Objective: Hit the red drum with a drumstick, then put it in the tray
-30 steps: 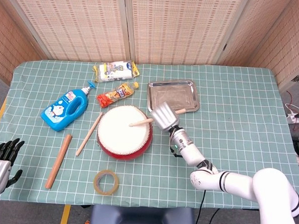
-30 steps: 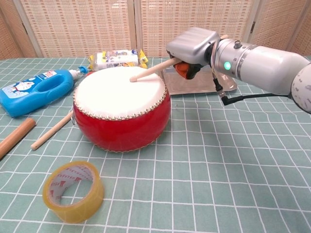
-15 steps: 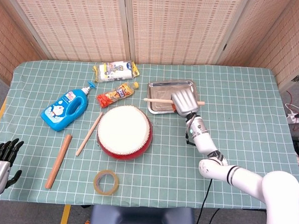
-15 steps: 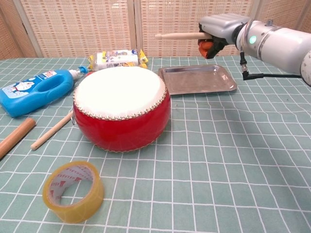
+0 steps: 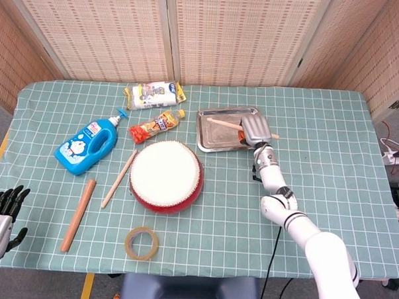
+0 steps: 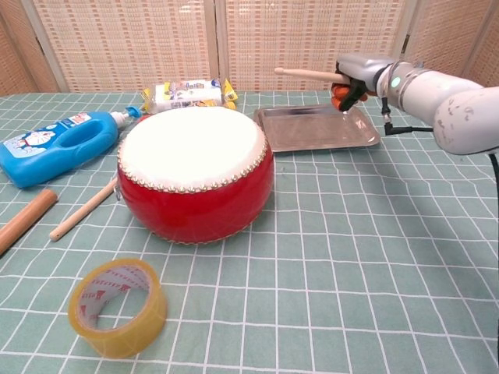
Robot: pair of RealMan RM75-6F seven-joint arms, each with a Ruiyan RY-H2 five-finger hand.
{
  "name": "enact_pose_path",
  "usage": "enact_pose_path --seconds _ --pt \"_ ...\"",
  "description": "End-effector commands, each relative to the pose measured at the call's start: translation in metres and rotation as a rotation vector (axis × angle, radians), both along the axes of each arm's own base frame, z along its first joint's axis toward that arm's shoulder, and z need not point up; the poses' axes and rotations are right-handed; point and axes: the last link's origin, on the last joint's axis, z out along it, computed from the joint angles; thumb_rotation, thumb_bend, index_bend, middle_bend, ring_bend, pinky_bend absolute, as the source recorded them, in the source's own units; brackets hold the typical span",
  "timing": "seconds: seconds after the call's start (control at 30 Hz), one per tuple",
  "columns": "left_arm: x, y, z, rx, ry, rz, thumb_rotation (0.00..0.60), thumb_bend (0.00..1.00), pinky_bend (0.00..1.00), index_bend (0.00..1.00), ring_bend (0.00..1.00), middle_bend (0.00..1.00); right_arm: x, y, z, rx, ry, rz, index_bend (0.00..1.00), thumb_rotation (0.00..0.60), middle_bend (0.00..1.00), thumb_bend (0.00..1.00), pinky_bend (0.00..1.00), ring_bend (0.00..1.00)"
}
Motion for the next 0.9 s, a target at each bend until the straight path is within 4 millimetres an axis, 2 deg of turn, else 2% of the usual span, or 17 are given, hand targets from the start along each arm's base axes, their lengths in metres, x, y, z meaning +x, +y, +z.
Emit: enact_pose_path --seconds 0.03,0.17,0.43,0.57,0.9 --pt "0.0 0.0 0.0 0.001 0.002 0.003 0.6 0.28 0.0 0.0 0.0 0.0 0.008 -0.003 -0.006 0.019 -0.018 0.001 0.8 0.6 0.74 0.51 0.86 0.69" --pt "0.0 0.0 0.001 0.002 0.005 0.008 0.6 0.28 0.0 0.0 0.0 0.0 0.011 -0.009 -0.007 0.034 -0.028 -0.019 0.63 0.6 0.59 0.47 0.67 0.53" --pt "-0.002 0.0 0.002 0.003 0.01 0.021 0.6 0.28 0.0 0.0 0.0 0.0 0.006 -0.012 -0.011 0.06 -0.008 -0.059 0.39 0.6 0.37 0.36 0.46 0.31" --pt "-0.003 0.001 0.001 -0.002 0.009 0.021 0.6 0.28 0.0 0.0 0.0 0.0 0.005 -0.012 -0.013 0.061 0.0 -0.063 0.27 0.6 0.31 0.3 0.41 0.23" --pt "-0.004 0.0 0.001 0.0 0.004 0.021 0.6 0.28 0.0 0.0 0.0 0.0 0.002 -0.016 -0.007 0.029 0.004 -0.09 0.18 0.6 0.25 0.27 0.37 0.16"
